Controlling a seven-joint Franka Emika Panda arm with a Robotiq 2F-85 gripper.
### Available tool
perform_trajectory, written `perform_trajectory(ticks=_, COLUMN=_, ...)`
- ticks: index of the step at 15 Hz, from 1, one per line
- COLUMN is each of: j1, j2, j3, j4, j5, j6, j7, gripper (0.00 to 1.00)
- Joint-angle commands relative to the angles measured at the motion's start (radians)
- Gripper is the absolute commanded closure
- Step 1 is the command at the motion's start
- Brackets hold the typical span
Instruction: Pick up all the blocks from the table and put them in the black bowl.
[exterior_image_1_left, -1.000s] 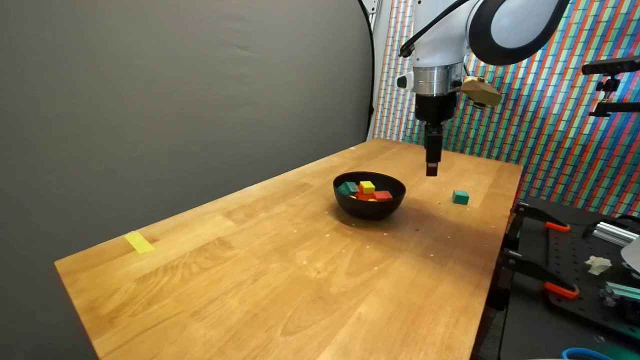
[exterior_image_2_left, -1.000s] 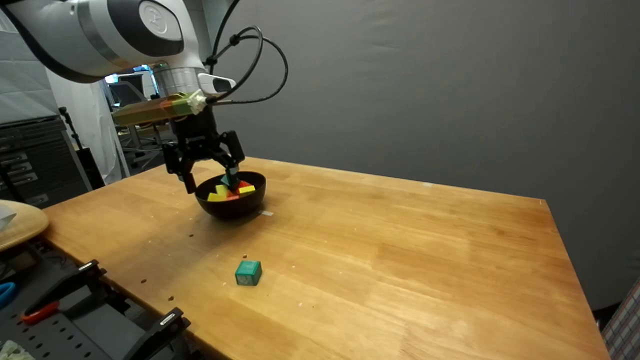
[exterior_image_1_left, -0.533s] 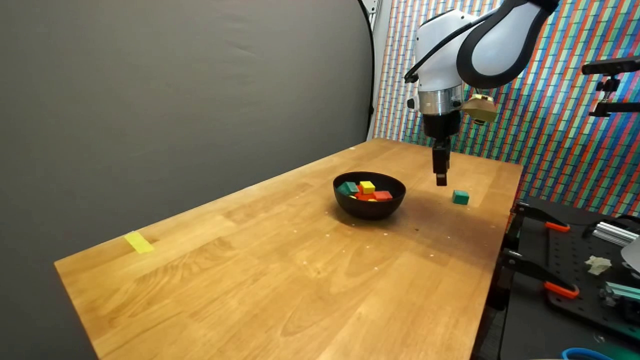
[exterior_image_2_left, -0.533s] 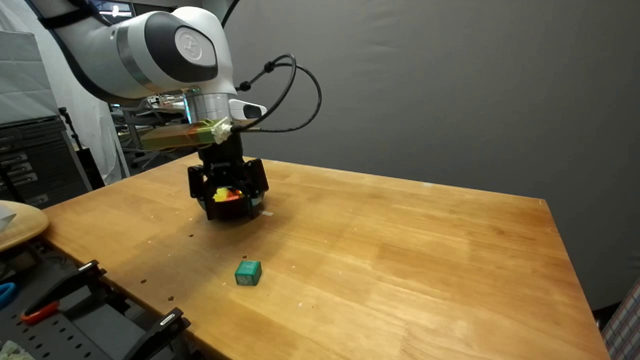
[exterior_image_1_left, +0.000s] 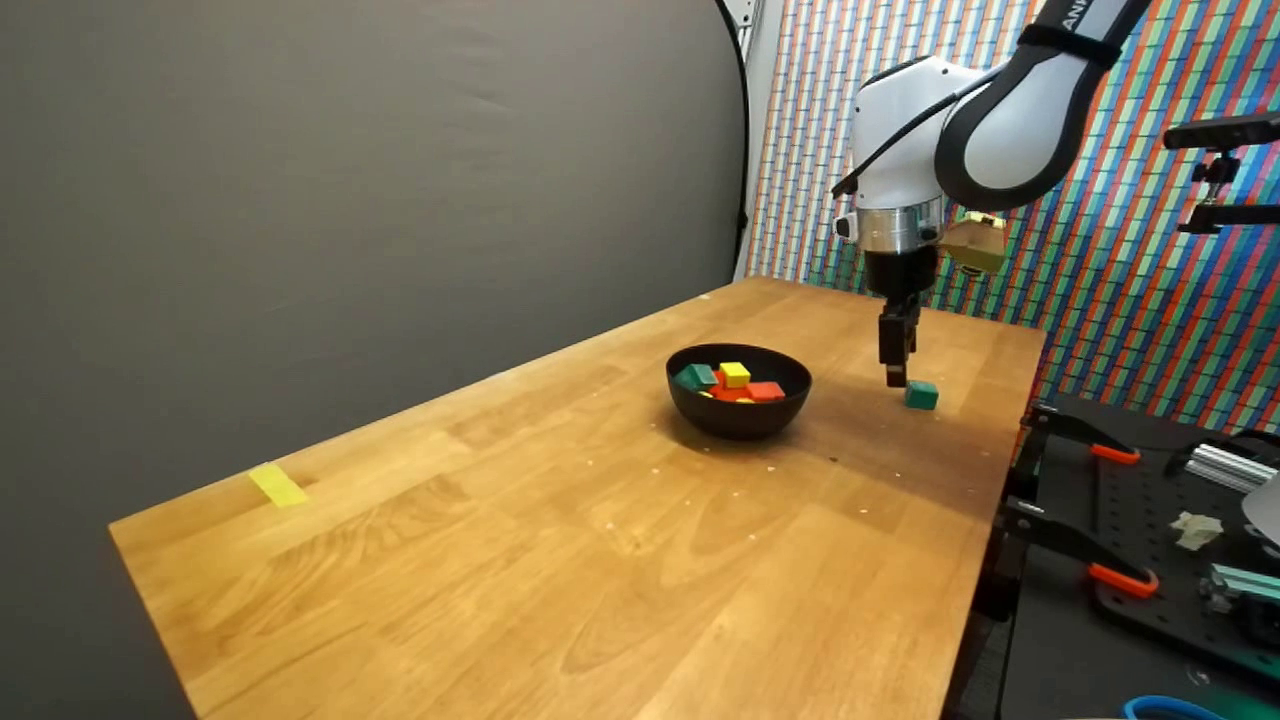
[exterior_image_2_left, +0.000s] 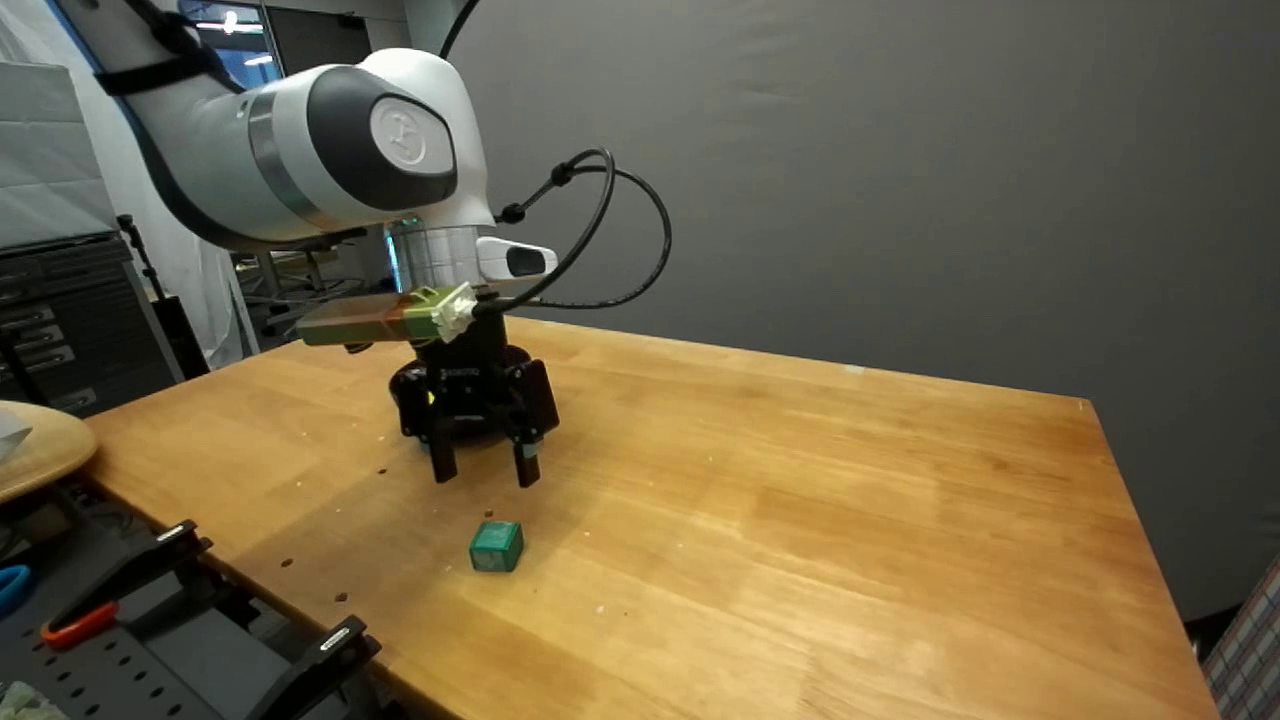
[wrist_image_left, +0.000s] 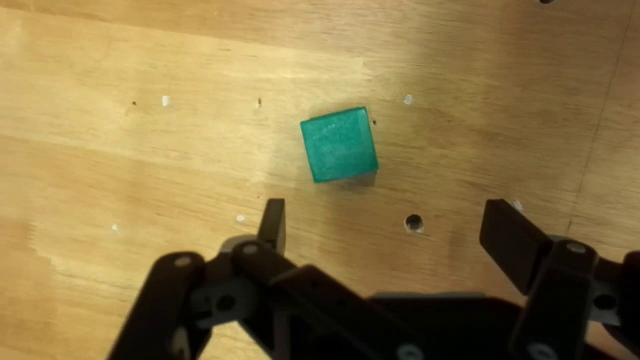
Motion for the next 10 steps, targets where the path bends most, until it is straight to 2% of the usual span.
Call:
perform_trajectory(ticks=1, j1=0.026, j2=-0.011, j3=-0.06, j4=-0.064, j5=-0.119, j6=0.089, j7=0.109, gripper=0.0)
perform_trajectory(ticks=6, j1=0.028, j2=-0.001, j3=-0.119, j4=-0.118, j5=-0.256, j6=0.156, j7=0.227, gripper=0.0)
perform_trajectory(ticks=7, j1=0.025, j2=0.005, j3=-0.124, j4=-0.121, j5=-0.264, j6=0.166, j7=0.239, gripper=0.03)
perform_trajectory(ticks=9, j1=0.016, j2=0.027, j3=-0.122, j4=-0.112, j5=-0.273, j6=0.198, j7=0.265, gripper=0.28)
perform_trajectory(ticks=10, j1=0.015, j2=0.044, j3=-0.114, j4=-0.102, j5=-0.256, j6=0.215, j7=0.264, gripper=0.29)
